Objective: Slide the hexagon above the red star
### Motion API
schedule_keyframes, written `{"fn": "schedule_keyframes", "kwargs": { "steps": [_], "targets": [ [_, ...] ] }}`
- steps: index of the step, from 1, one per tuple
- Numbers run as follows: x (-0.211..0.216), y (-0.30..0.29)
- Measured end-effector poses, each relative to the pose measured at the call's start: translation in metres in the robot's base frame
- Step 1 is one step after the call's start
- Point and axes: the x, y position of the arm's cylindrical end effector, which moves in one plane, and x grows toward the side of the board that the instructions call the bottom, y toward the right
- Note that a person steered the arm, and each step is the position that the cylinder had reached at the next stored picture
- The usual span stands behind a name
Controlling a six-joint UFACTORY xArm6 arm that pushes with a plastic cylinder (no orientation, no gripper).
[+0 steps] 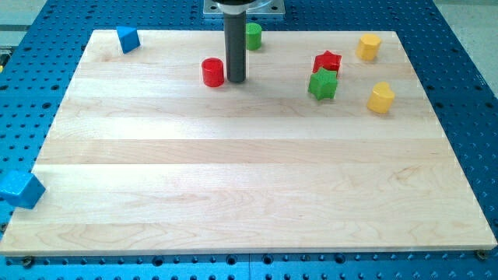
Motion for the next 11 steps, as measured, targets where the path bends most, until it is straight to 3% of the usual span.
{"fn": "schedule_keyframes", "kwargs": {
  "steps": [2, 3, 4, 5, 6, 8, 9, 10, 11],
  "targets": [
    [-0.035, -0.022],
    [0.005, -0.054],
    [0.004, 0.024],
    [-0.072, 0.087],
    [-0.099, 0.171],
    [-0.096, 0.327],
    [-0.037, 0.269],
    [-0.030, 0.222],
    [-0.057, 0.283]
  ]
}}
